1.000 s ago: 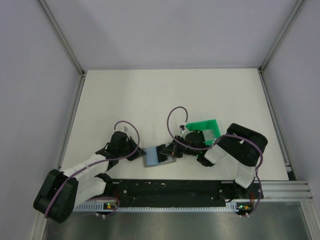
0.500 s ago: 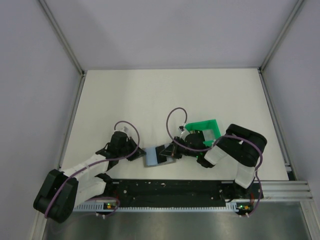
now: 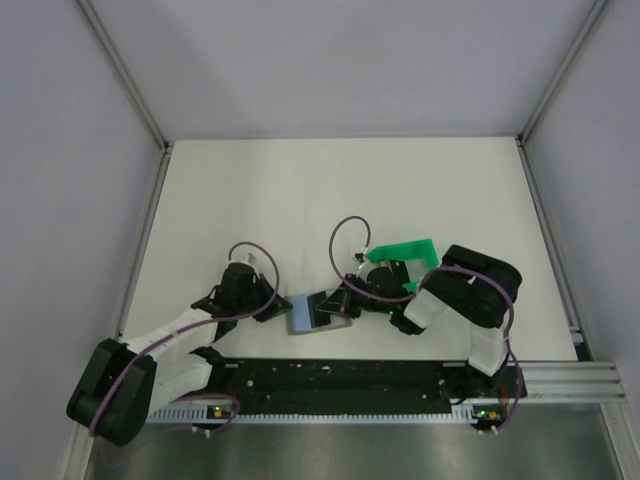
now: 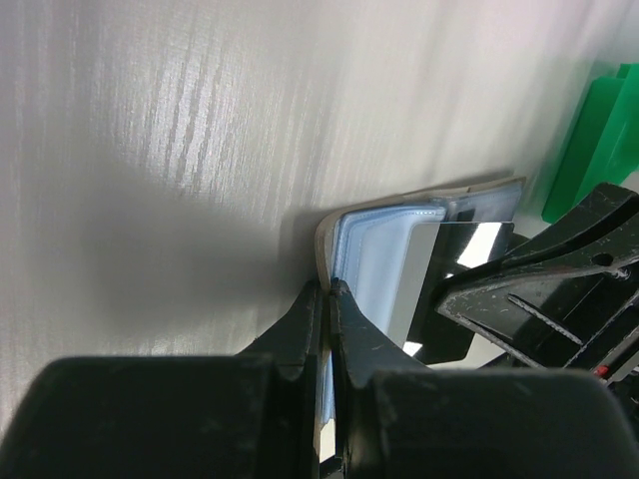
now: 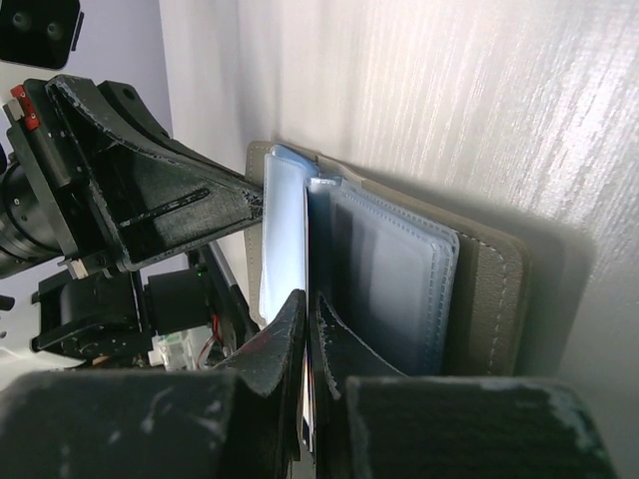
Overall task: Put the credit cards into the card holder
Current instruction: Insert the credit card into the card holder.
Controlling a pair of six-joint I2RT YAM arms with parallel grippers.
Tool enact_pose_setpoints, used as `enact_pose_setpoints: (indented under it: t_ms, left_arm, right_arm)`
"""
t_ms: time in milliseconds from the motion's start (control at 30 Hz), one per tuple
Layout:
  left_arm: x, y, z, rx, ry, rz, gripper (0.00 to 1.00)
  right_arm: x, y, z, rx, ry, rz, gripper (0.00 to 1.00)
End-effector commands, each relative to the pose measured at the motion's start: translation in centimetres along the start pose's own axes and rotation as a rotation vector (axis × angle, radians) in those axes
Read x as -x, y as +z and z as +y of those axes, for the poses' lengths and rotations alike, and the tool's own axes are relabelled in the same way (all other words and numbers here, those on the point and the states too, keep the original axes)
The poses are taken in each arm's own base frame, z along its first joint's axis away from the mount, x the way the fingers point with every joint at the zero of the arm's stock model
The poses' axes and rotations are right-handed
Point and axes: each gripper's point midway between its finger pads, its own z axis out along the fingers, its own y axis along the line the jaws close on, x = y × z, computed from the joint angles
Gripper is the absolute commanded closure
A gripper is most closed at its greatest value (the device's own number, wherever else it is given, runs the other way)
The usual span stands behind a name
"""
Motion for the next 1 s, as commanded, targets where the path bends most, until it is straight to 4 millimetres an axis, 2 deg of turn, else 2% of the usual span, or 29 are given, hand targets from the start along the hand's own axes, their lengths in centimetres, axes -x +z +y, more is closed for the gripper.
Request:
enact_pose_setpoints:
  t_ms: [0,333,433,633,767,967]
  left_arm:
    - [-0.4,0.1,1.7,0.060,0.013,-0.002,1.00]
    - [-0.3,0.1,1.6,0.054,0.005,-0.006,1.00]
    - [-0.3,0.1,1.6,0.055,0.007,-0.005,1.00]
    - [-0.3,0.0,1.5,0.049,0.008,-0.004,1.00]
    - [-0.3,0.0,1.2,0.041,0.018,-0.002,1.00]
    - [-0.3,0.0,1.2,0.039,0.022,-0.001,1.00]
  right_arm:
    - [0.3,0.5,1.4,0.045,-0.018,0.002,1.00]
    - [-1.2,0.9,0.2,-0.093,-0.051,0.057,1.00]
    - [-0.8,0.7,-0.2,-0.166,-0.092,0.052,0.91]
    - [1.7,-1.1,-0.3,-0.382,-0.246,0.016,0.70]
    - [2.6,-1.9,0.3,-0.439,-0.303,0.007,0.64]
    - [1.8,-1.2,0.8,-0.428,-0.324,0.056,0.63]
